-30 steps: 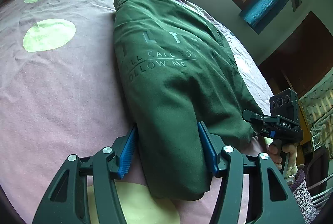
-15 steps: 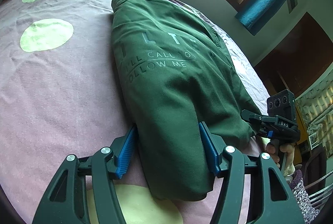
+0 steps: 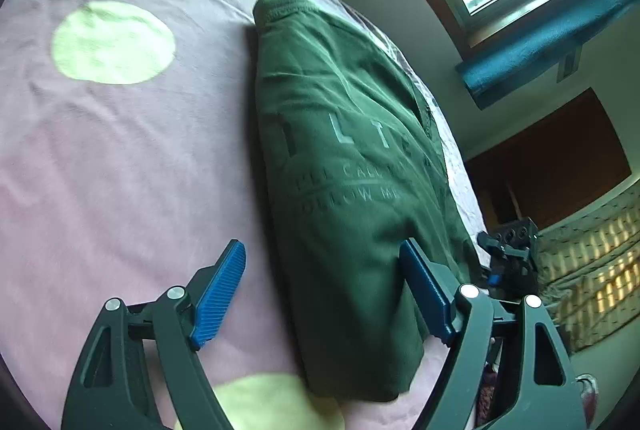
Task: Fold small clothes
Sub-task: 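Grasp and tuck the bundle edge again with the right tool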
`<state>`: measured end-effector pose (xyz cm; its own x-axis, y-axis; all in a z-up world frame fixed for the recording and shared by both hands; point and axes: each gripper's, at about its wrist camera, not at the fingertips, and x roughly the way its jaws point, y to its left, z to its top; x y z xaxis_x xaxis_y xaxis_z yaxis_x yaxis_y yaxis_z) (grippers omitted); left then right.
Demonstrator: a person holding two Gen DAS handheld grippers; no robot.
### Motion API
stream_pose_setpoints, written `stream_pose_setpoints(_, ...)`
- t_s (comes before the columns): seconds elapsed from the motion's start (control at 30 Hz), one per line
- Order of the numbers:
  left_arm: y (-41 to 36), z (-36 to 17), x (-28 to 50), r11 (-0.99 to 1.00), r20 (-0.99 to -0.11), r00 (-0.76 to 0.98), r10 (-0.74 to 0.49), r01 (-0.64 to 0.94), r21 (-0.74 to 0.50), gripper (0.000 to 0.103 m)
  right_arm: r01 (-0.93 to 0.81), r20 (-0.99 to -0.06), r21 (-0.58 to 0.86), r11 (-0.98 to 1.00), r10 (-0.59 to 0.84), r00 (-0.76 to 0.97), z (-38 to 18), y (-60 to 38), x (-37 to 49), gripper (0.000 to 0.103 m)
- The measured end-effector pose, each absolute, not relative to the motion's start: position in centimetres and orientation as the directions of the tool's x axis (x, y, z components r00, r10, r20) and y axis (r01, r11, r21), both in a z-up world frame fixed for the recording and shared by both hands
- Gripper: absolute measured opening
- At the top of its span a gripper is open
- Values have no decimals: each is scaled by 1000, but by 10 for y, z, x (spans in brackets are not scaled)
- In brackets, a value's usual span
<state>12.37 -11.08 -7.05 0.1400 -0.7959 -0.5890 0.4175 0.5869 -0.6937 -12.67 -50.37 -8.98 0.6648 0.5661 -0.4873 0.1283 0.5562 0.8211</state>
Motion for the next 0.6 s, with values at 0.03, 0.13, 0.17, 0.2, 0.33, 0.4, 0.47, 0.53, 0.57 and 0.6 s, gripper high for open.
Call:
stream_pose_setpoints(0.03, -114, -71, 127, 587, -592, 135, -795, 419, -693, 78, 124, -496, 815, 566, 570, 655, -90, -504, -117, 72)
stream_pose_setpoints(0.13, -123, -71, 136, 568, -583, 110, -805, 428, -703, 79, 129, -509, 810, 572, 575, 640, -92, -505, -94, 74)
stream_pose_setpoints(0.17, -126, -71, 138, 565, -583, 102, -806, 430, -705, 79, 128, -511, 809, 573, 580, 635, -93, -504, -87, 75)
stream_pose_setpoints(0.2, -131, -72, 140, 563, -587, 92, -805, 432, -705, 79, 122, -515, 807, 578, 588, 624, -94, -502, -78, 75)
stream_pose_setpoints(0.33, -145, -74, 148, 594, -624, 91, -776, 435, -676, 81, 115, -554, 782, 612, 599, 578, -94, -492, -54, 75)
stream_pose_setpoints(0.4, -147, -75, 149, 599, -631, 90, -770, 442, -668, 81, 122, -588, 760, 638, 597, 545, -94, -487, -44, 73)
stream_pose_setpoints(0.47, -148, -75, 149, 609, -641, 98, -762, 445, -656, 77, 114, -588, 763, 636, 610, 531, -95, -482, -37, 55)
stream_pose_setpoints(0.53, -148, -72, 144, 627, -658, 118, -744, 463, -626, 70, 113, -577, 775, 621, 623, 528, -102, -477, -36, 39)
stream_pose_setpoints(0.57, -152, -69, 140, 635, -665, 130, -735, 474, -610, 65, 100, -575, 770, 630, 618, 536, -101, -474, -38, 34)
stream_pose_setpoints(0.6, -153, -66, 136, 645, -672, 149, -725, 488, -588, 62, 81, -563, 770, 633, 613, 554, -97, -471, -40, 30)
